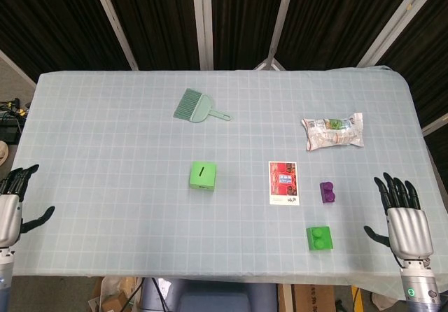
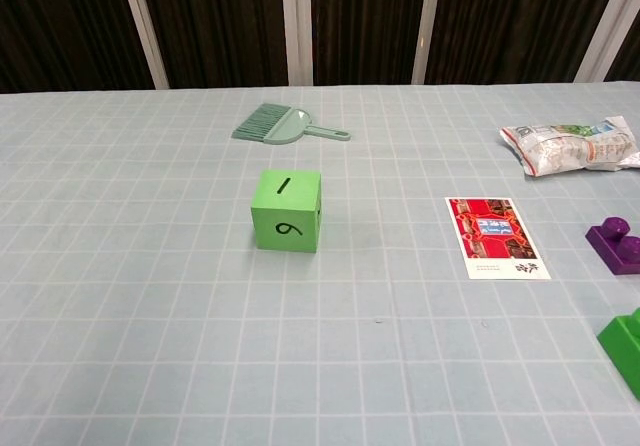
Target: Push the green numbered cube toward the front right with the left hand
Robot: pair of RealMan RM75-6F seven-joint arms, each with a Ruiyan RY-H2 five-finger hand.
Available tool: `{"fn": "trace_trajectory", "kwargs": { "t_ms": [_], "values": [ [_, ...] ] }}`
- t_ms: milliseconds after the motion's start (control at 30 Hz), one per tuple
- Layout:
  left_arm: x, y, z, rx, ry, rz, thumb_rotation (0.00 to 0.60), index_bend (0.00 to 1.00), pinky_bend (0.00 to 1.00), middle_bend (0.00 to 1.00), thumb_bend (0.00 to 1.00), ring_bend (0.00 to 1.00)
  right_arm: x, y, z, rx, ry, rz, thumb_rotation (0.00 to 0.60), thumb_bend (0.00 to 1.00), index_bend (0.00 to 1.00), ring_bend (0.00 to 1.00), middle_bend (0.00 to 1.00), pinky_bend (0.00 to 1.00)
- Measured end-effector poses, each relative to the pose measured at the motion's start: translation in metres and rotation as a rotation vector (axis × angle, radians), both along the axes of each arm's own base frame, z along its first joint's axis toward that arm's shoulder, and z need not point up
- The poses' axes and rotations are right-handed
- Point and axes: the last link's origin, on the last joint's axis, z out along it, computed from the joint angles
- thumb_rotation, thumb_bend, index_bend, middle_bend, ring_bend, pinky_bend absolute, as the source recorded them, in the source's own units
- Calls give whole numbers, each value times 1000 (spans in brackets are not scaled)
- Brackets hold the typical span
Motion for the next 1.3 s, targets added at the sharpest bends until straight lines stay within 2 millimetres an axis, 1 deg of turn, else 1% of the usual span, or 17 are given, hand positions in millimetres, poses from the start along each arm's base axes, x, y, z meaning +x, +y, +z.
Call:
{"fn": "trace_trajectory", "kwargs": {
  "t_ms": [67, 133, 200, 267, 333, 433, 567, 633, 733, 833, 867, 967, 1100, 1300],
  "values": [
    [2, 14, 2, -2, 27, 7, 600, 126, 473, 314, 335, 357, 0, 0, 0, 0, -1, 0, 600, 72, 82, 0, 0, 0],
    [8, 29, 4, -7, 53, 3, 600, 132, 568, 409, 397, 452, 1, 0, 0, 1, -1, 1, 600, 72, 82, 0, 0, 0],
    [18, 47, 4, -30, 62, -9, 600, 141, 620, 492, 457, 515, 1, 0, -1, 3, 5, 1, 600, 72, 81, 0, 0, 0],
    [29, 62, 4, -77, 43, -17, 600, 150, 668, 583, 551, 578, 1, -1, -4, 7, 16, -2, 600, 72, 82, 0, 0, 0],
    [38, 75, 3, -135, 20, -13, 600, 160, 695, 658, 640, 629, 1, -2, -6, 11, 26, -6, 600, 72, 82, 0, 0, 0],
    [49, 95, -2, -257, -19, 30, 600, 204, 731, 768, 781, 718, 1, -4, -11, 18, 44, -14, 600, 72, 82, 0, 0, 0],
    [62, 122, -9, -382, -56, 122, 600, 229, 764, 834, 929, 774, 1, -8, -14, 15, 52, -21, 600, 72, 82, 0, 0, 0],
    [71, 133, -11, -410, -71, 157, 600, 234, 769, 841, 968, 782, 1, -8, -14, 10, 54, -24, 600, 71, 82, 0, 0, 0],
    [90, 151, -20, -462, -88, 201, 600, 239, 773, 844, 988, 783, -1, -10, -13, 2, 53, -29, 600, 72, 81, 0, 0, 0],
    [117, 170, -34, -519, -78, 211, 600, 245, 773, 845, 991, 783, -2, -12, -14, 0, 56, -35, 600, 72, 82, 0, 0, 0],
    [128, 177, -41, -539, -72, 208, 600, 249, 773, 845, 993, 783, -3, -12, -15, 1, 58, -37, 600, 72, 82, 0, 0, 0],
    [148, 188, -62, -579, -74, 211, 600, 271, 774, 846, 996, 784, -4, -15, -16, 3, 62, -44, 600, 72, 82, 0, 0, 0],
    [166, 196, -85, -598, -57, 199, 600, 282, 786, 849, 996, 787, -4, -17, -17, 4, 65, -49, 600, 72, 82, 0, 0, 0],
    [181, 200, -105, -550, -38, 180, 600, 302, 799, 853, 993, 793, -5, -17, -17, 2, 67, -55, 600, 71, 82, 0, 0, 0]
  ]
}}
